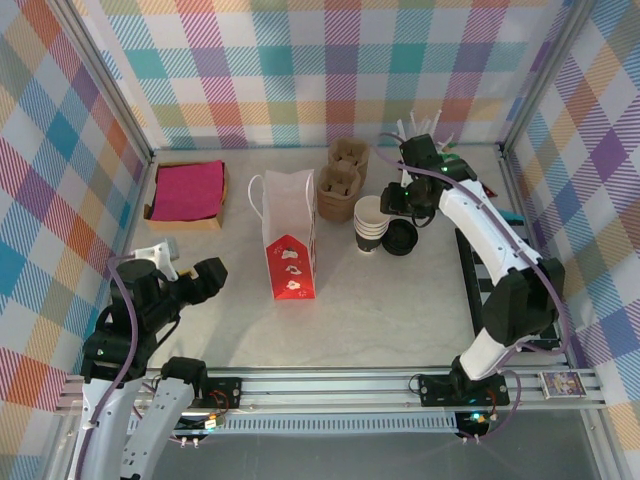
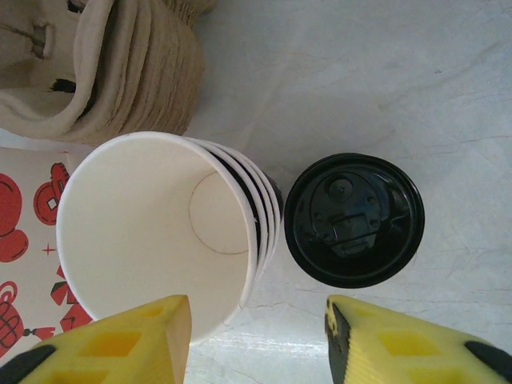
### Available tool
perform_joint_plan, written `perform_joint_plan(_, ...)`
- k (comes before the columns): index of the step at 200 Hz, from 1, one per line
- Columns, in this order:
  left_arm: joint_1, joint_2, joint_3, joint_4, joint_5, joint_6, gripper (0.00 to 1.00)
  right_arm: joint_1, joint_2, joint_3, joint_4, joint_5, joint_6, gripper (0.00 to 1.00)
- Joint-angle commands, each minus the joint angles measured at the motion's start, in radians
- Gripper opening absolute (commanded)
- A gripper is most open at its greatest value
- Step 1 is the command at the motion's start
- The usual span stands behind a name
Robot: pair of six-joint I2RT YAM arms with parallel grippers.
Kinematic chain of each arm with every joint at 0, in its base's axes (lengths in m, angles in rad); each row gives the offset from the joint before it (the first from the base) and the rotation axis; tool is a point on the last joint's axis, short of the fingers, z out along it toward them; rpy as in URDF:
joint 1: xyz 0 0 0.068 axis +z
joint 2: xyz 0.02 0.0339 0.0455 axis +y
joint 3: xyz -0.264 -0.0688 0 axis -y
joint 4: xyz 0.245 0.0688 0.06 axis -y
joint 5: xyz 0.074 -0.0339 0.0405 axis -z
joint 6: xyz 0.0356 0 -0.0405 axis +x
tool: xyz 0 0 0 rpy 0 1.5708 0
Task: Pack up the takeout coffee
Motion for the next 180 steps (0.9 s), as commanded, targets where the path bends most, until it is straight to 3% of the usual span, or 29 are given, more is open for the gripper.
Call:
perform_joint_plan(1, -0.008, -0.011, -0.011, -0.003, -0.015, -0.014, 0.85, 0.015, 0.021, 0.044, -0.014, 0.001, 0.015, 0.47)
perform_joint_plan(68, -0.009, 0.011, -0.012, 0.021, -0.025, -0.012, 0.83, 0.029, 0.102, 0.128, -0.055, 0.032, 0.013, 0.46)
perform_joint_plan(180, -0.009, 0.003, -0.021, 0.010, -0.051, 0.000, 0.81, 0.031, 0.148, 0.107, -0.031, 0.049, 0.017, 0.42)
